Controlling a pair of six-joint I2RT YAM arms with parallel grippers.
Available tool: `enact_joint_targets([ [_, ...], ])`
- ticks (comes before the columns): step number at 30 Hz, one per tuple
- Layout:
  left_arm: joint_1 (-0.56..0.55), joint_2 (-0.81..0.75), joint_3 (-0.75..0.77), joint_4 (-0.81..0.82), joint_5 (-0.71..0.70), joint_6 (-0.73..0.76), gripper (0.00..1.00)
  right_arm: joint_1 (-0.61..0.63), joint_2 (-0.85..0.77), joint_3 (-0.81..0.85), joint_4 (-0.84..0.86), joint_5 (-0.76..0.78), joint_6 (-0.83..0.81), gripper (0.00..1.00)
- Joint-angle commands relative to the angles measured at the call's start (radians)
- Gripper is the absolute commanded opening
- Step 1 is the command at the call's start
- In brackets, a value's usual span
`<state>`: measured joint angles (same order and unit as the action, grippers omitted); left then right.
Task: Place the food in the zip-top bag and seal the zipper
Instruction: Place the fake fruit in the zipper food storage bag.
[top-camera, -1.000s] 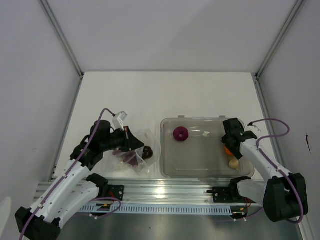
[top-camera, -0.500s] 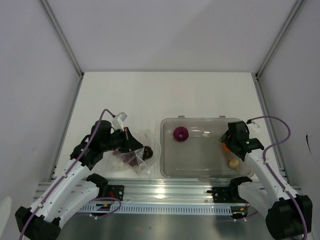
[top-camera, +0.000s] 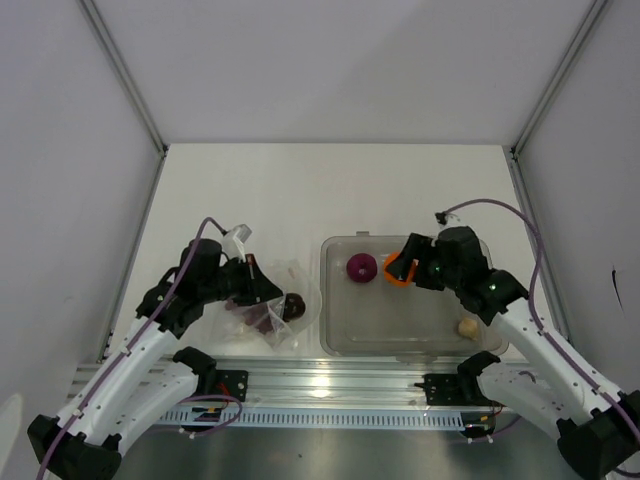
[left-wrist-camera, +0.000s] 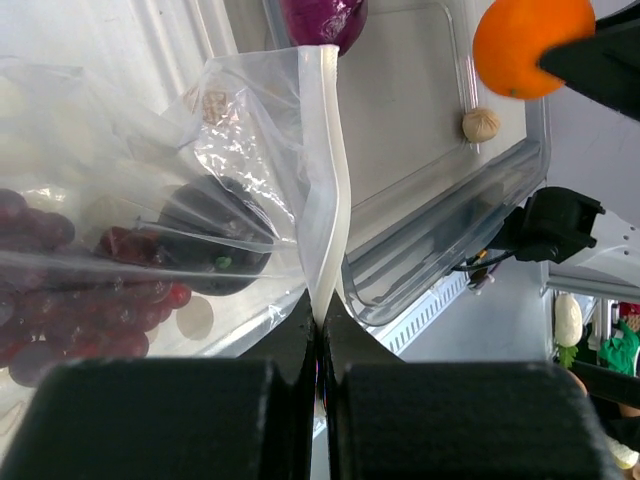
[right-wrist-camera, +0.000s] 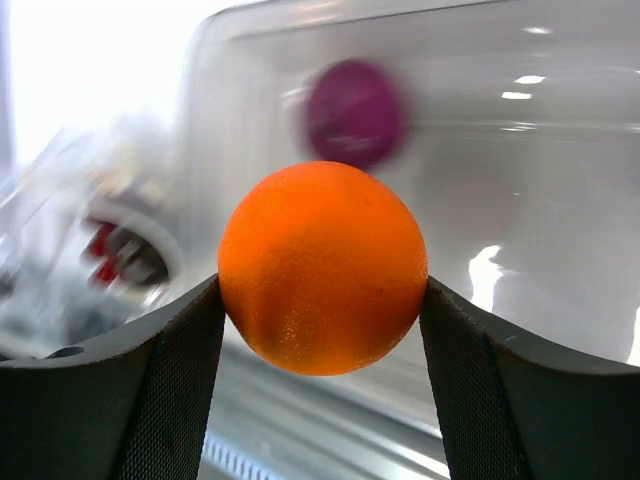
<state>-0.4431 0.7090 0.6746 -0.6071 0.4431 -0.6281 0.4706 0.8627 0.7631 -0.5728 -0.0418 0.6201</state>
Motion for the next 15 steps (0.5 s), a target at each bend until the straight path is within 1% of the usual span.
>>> enact_joint_targets([
  [1, -0.006, 0.01, 0.077, -0.04, -0.017, 0.01, 0.01, 0.164, 0.047, 0.093, 0.115, -0.108, -0.028, 0.0],
  [4, -0.006, 0.017, 0.106, -0.068, -0.027, 0.014, 0.01, 0.243, 0.111, 0.13, 0.195, -0.147, -0.013, 0.0],
  [5, -0.006, 0.018, 0.118, -0.071, -0.029, 0.016, 0.0, 0.285, 0.149, 0.137, 0.215, -0.165, -0.01, 0.0],
  [7, -0.006, 0.02, 0.125, -0.083, -0.033, 0.019, 0.01, 0.321, 0.189, 0.159, 0.277, -0.188, -0.003, 0.0],
  [10, -0.006, 0.021, 0.152, -0.102, -0.038, 0.018, 0.0, 0.397, 0.293, 0.202, 0.355, -0.228, 0.001, 0.0],
  [11, -0.006, 0.02, 0.152, -0.105, -0.038, 0.018, 0.0, 0.411, 0.294, 0.202, 0.355, -0.233, -0.002, 0.0],
  [15, -0.006, 0.017, 0.157, -0.112, -0.038, 0.015, 0.0, 0.477, 0.412, 0.261, 0.389, -0.253, -0.023, 0.0],
])
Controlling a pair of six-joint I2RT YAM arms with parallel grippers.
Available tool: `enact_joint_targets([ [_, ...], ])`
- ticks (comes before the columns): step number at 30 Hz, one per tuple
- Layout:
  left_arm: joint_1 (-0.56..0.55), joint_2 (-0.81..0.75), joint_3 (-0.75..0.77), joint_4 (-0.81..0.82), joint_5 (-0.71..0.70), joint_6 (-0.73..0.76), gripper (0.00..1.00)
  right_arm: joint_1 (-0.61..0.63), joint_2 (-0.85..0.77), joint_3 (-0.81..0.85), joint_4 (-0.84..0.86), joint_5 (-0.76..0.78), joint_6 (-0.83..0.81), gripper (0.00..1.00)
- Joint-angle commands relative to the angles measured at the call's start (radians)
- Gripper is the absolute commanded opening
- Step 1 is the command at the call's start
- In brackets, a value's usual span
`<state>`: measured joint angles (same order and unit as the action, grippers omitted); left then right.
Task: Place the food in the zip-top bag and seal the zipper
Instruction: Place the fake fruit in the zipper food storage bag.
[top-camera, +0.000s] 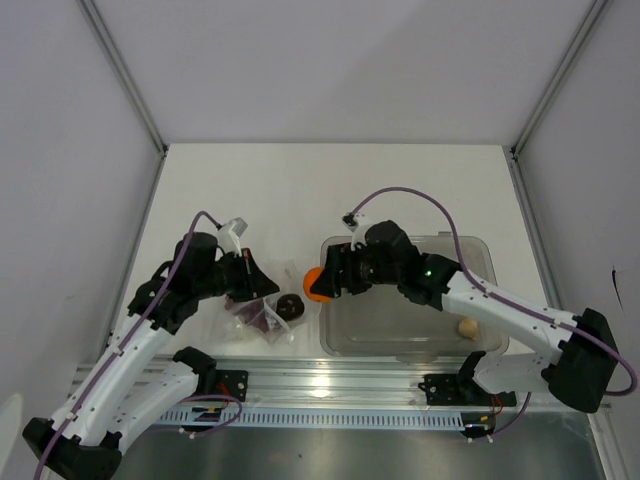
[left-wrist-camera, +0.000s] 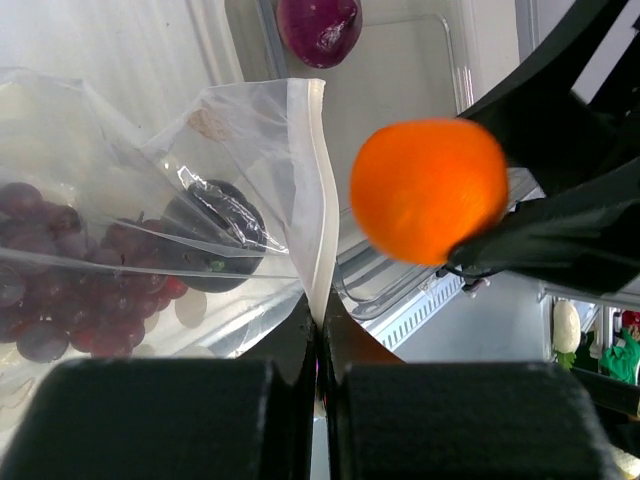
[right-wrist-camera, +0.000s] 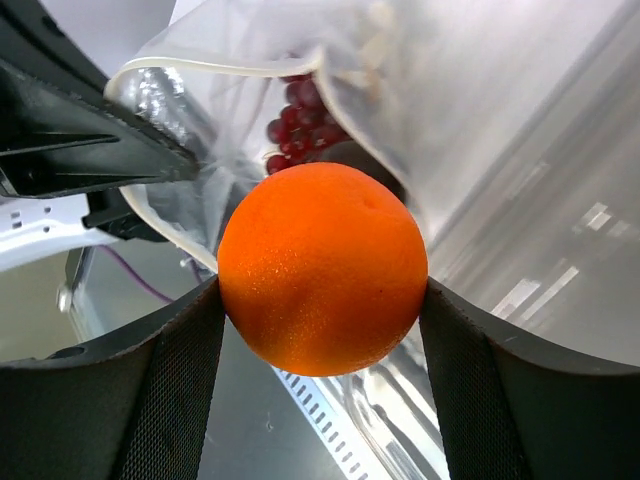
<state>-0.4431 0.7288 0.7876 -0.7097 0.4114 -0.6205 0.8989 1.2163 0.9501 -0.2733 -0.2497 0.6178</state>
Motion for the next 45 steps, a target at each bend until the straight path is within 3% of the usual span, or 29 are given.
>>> enact_joint_targets([
  [1, -0.006, -0.005, 0.045, -0.011, -0.006, 0.008, 0.01, 0.061, 0.075, 0.081, 0.091, -0.046, -0.027, 0.0],
  [9, -0.006, 0.006, 0.074, -0.03, 0.001, 0.018, 0.0, 0.12, 0.199, 0.111, 0.152, -0.077, -0.041, 0.01],
  [19, -0.006, -0.006, 0.088, -0.028, 0.03, 0.007, 0.01, 0.127, 0.287, 0.156, 0.221, -0.053, -0.026, 0.14],
  [28, -0.006, -0.031, 0.114, -0.047, 0.043, 0.001, 0.01, 0.132, 0.362, 0.165, 0.316, -0.011, -0.018, 0.18],
  [33, -0.006, -0.035, 0.114, -0.05, 0.041, 0.001, 0.01, 0.136, 0.385, 0.154, 0.353, 0.004, -0.012, 0.34],
  [37, -0.006, -0.034, 0.111, -0.05, 0.04, 0.002, 0.01, 0.141, 0.388, 0.153, 0.344, 0.018, -0.013, 0.6],
  [40, -0.006, -0.034, 0.104, -0.045, 0.038, 0.002, 0.01, 0.15, 0.376, 0.15, 0.335, 0.033, -0.02, 0.73],
  [45, -0.006, -0.032, 0.104, -0.043, 0.043, 0.001, 0.01, 0.153, 0.365, 0.145, 0.318, 0.047, -0.027, 0.86],
])
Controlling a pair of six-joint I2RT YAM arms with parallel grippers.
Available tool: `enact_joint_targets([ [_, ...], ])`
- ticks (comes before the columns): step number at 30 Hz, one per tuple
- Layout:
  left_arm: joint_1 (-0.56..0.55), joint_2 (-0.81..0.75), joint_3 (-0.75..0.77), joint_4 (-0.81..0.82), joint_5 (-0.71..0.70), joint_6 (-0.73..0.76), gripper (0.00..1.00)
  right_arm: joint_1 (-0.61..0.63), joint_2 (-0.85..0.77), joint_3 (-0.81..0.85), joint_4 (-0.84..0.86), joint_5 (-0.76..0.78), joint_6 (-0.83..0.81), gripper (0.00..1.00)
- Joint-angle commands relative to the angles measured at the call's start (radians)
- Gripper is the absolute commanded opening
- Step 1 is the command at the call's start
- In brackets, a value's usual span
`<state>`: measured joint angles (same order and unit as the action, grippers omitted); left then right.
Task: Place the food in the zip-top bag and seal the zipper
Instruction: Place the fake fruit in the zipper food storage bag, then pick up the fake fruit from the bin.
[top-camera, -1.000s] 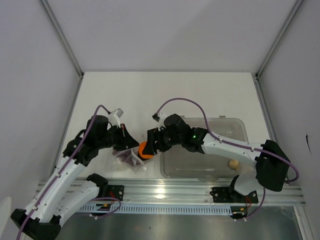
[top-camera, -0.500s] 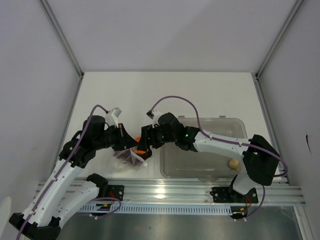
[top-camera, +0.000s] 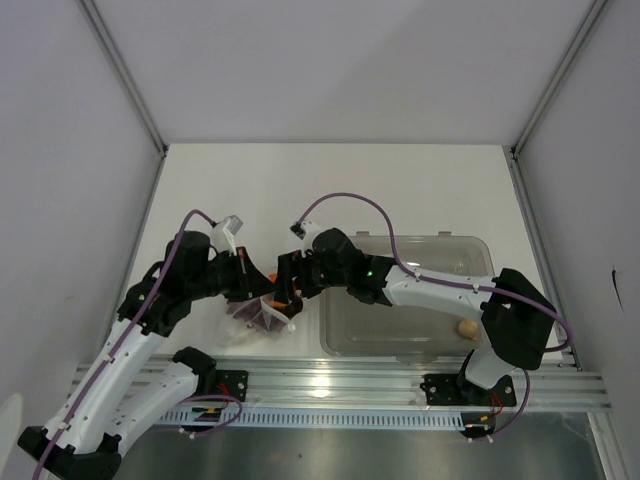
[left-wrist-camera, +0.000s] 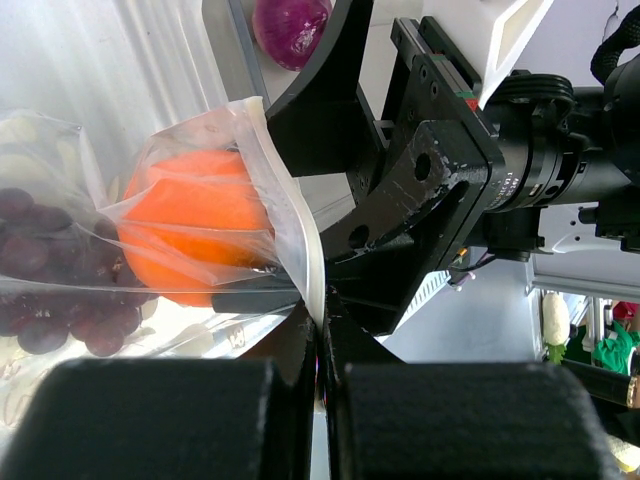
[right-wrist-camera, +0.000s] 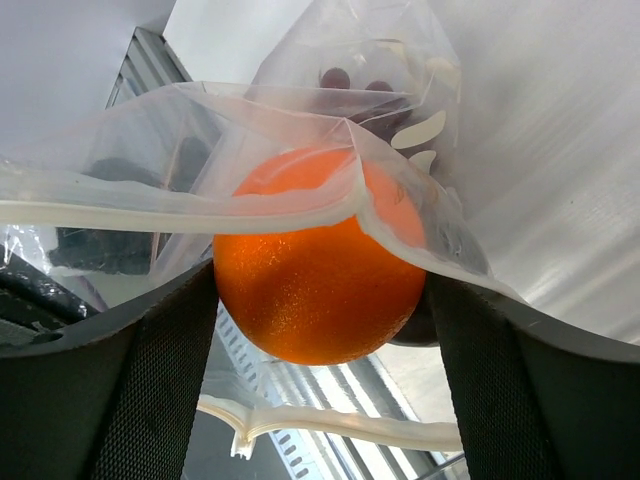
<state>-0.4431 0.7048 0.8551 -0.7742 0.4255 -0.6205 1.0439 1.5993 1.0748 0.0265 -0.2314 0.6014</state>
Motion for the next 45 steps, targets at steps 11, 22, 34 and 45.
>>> enact_joint_targets([
  [11, -0.006, -0.011, 0.035, 0.016, 0.021, 0.005, 0.01, 0.024, -0.07, -0.003, -0.023, 0.061, -0.015, 0.91],
  [22, -0.006, -0.025, 0.062, -0.005, 0.012, 0.005, 0.01, 0.034, -0.191, -0.039, -0.1, 0.095, -0.02, 0.9],
  [34, -0.006, -0.03, 0.064, -0.01, 0.009, 0.005, 0.01, 0.007, -0.351, -0.045, -0.31, 0.326, -0.054, 0.9],
  [45, -0.008, -0.024, 0.076, -0.008, 0.015, 0.004, 0.01, -0.203, -0.366, -0.156, -0.382, 0.389, -0.052, 0.91],
])
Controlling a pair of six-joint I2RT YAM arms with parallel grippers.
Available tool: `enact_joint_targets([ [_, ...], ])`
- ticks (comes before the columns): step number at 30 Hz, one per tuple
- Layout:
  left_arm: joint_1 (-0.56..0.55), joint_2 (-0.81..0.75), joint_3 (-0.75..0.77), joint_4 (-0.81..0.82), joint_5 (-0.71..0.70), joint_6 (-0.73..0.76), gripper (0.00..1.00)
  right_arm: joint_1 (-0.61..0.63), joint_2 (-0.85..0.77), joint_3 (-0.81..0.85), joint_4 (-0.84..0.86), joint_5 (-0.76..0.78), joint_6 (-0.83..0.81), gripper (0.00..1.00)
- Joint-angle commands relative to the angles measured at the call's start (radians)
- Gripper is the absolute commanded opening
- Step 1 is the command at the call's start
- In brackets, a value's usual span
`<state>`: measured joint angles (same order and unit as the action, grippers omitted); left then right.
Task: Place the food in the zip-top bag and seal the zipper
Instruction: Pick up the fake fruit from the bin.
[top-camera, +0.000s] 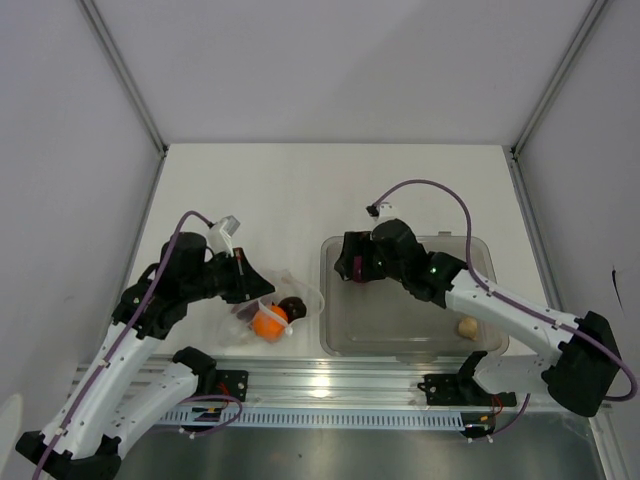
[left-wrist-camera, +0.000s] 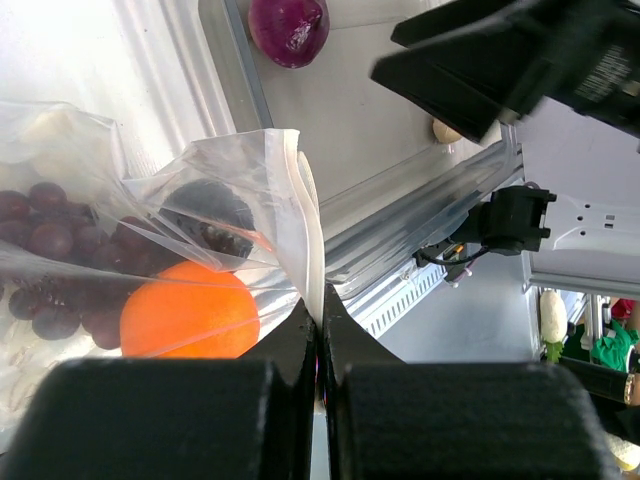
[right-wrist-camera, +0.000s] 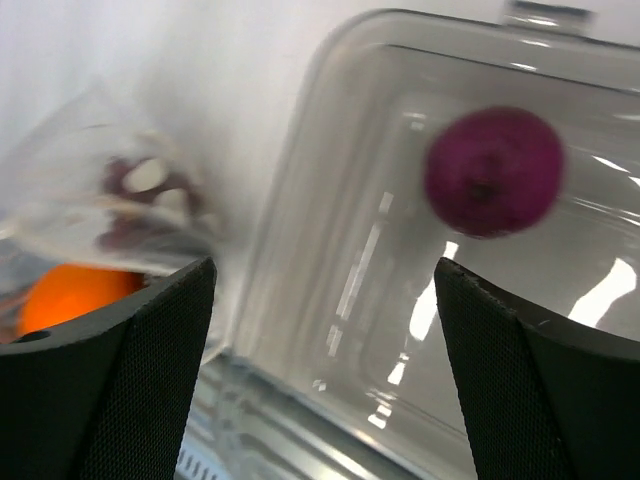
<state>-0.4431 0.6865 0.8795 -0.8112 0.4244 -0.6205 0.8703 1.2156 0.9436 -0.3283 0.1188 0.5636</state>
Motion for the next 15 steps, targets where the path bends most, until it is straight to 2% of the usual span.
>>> enact_joint_targets([
  [1, -0.006, -0.004, 0.05, 0.027, 0.017, 0.004, 0.01, -0.048, 0.044, -0.029, -0.025, 0.053, -0.021, 0.91],
  [15, -0.006, -0.004, 0.024, 0.043, 0.019, 0.002, 0.01, -0.079, 0.303, 0.021, -0.011, 0.189, -0.01, 0.92],
])
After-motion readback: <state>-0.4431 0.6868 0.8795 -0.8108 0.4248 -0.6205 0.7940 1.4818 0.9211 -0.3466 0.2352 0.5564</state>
